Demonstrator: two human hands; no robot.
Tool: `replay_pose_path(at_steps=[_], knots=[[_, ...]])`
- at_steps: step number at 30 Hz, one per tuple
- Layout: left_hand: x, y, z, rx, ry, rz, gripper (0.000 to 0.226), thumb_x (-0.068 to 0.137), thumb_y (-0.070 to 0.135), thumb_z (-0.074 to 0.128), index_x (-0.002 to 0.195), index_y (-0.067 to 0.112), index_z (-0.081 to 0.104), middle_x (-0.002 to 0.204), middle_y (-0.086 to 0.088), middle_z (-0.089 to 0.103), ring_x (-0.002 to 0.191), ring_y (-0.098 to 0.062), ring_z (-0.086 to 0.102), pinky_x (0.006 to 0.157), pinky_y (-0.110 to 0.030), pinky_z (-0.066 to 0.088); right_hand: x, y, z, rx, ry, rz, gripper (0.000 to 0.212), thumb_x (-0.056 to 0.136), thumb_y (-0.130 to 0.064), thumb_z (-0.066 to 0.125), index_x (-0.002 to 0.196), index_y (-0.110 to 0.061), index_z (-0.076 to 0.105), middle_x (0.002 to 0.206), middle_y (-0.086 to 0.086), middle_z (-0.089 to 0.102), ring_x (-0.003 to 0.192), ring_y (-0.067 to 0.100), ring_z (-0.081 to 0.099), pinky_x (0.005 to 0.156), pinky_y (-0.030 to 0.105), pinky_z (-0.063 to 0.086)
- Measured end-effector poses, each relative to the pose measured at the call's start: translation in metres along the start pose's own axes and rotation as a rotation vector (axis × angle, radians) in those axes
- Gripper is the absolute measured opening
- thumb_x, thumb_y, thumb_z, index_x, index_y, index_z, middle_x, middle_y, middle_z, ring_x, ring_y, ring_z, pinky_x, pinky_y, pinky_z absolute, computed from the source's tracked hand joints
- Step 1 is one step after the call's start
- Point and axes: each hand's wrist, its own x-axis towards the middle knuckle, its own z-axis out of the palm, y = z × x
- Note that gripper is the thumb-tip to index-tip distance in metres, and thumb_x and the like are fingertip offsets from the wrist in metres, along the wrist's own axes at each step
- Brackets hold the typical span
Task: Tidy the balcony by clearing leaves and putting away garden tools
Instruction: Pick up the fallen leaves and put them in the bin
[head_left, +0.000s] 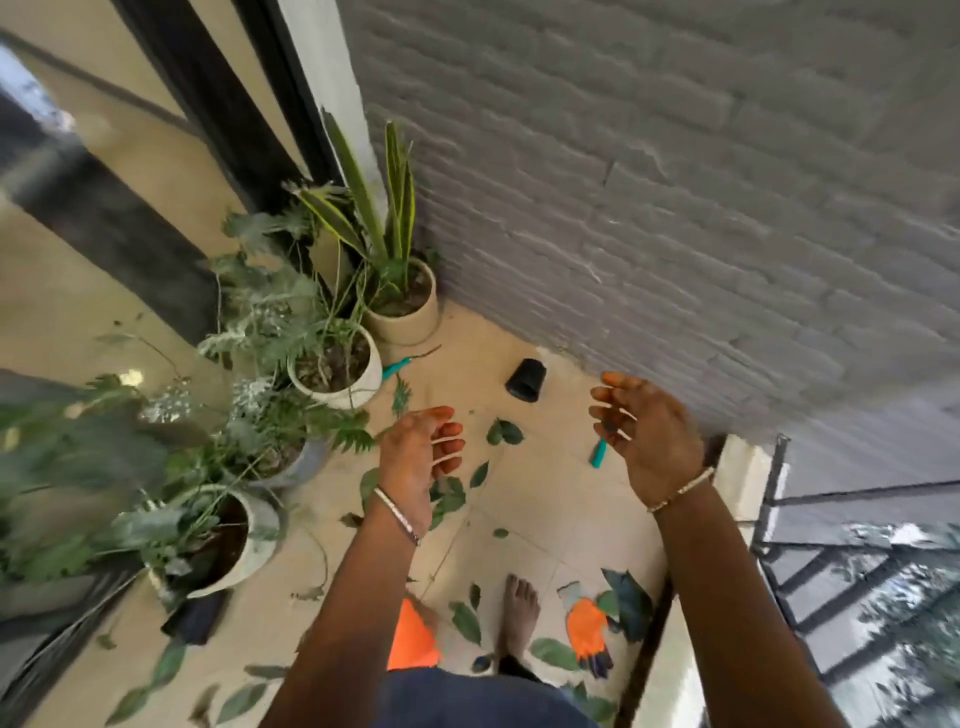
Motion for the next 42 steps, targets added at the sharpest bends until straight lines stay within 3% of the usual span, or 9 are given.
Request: replay_pose_path(at_steps=[7,14,20,23,26,31,34,37,42], knots=[[0.075,-0.045,-0.006,0.022,0.151,-0.082,0.016,0.099,0.01,0.047,0.097,0.007,0.062,0.077,-0.007,0.06,0.061,-0.019,0.055,0.057,-0.026,0.043,0.084,0.053,0.006,-0.073,-0.011,0.138,0.023,0.096,-0.006,0.046,0.101,-0.009,0.068,0.086,0.005,0.07,0.075,0.019,0.064,0.075,0.033,0.05],[0.205,-0.149,-0.052,0.196,0.342,-0.083,0.013,0.095,0.004,0.053,0.086,0.012,0.06,0.067,-0.004,0.063,0.047,-0.008,0.057,0.04,-0.017,0.042,0.191,0.182,0.032,-0.242,-0.027,0.327,0.025,0.096,0.0,0.043,0.089,-0.012,0.064,0.081,0.006,0.064,0.07,0.02,0.059,0.068,0.031,0.047],[0.324,-0.276,-0.086,0.442,0.402,-0.05,0.02,0.078,0.024,0.07,0.089,0.037,0.058,0.083,-0.006,0.07,0.071,-0.025,0.067,0.07,-0.041,0.057,0.297,0.307,0.027,-0.41,0.015,0.397,0.026,0.097,0.002,0.041,0.086,-0.01,0.061,0.078,0.01,0.061,0.069,0.023,0.055,0.066,0.031,0.045],[0.371,-0.326,-0.095,0.593,0.363,-0.052,0.038,0.078,0.017,0.077,0.108,0.026,0.055,0.095,-0.003,0.061,0.081,-0.026,0.063,0.077,-0.035,0.052,0.347,0.367,0.02,-0.499,0.01,0.416,0.025,0.096,0.002,0.042,0.086,-0.01,0.062,0.078,0.011,0.061,0.069,0.024,0.056,0.066,0.032,0.046],[0.418,-0.381,-0.114,0.813,0.288,-0.053,0.066,0.072,0.024,0.082,0.128,0.023,0.048,0.115,-0.003,0.049,0.102,-0.029,0.057,0.088,-0.041,0.049,0.398,0.429,0.013,-0.618,-0.026,0.424,0.019,0.095,0.0,0.047,0.091,-0.01,0.063,0.08,0.012,0.063,0.074,0.026,0.058,0.066,0.032,0.049],[0.48,-0.454,-0.147,1.133,0.176,-0.161,0.102,0.063,0.041,0.085,0.144,0.041,0.024,0.146,0.0,0.023,0.126,-0.033,0.042,0.098,-0.045,0.044,0.464,0.527,0.006,-0.857,-0.077,0.329,0.01,0.086,-0.013,0.068,0.09,-0.021,0.065,0.098,0.01,0.068,0.088,0.027,0.063,0.083,0.047,0.056],[0.512,-0.487,-0.161,1.301,0.107,-0.194,0.119,0.056,0.051,0.087,0.147,0.047,0.009,0.154,0.002,0.004,0.139,-0.034,0.026,0.095,-0.057,0.046,0.485,0.571,0.008,-1.012,-0.148,0.258,0.043,0.075,-0.022,0.082,0.111,-0.018,0.059,0.115,0.007,0.059,0.1,0.026,0.059,0.089,0.043,0.052],[0.539,-0.511,-0.163,1.344,0.123,-0.149,0.125,0.049,0.062,0.085,0.145,0.053,0.006,0.155,0.002,0.0,0.141,-0.035,0.018,0.093,-0.061,0.046,0.503,0.606,0.01,-1.121,-0.148,0.179,0.068,0.069,-0.027,0.087,0.126,-0.019,0.051,0.132,0.01,0.046,0.116,0.031,0.049,0.097,0.046,0.047],[0.574,-0.538,-0.141,1.257,0.161,-0.053,0.121,0.045,0.074,0.079,0.144,0.053,0.013,0.153,0.001,0.006,0.138,-0.034,0.016,0.094,-0.06,0.045,0.535,0.628,0.006,-1.197,0.042,-0.027,0.071,0.076,-0.025,0.08,0.135,-0.018,0.042,0.139,0.016,0.04,0.12,0.039,0.044,0.098,0.05,0.044]])
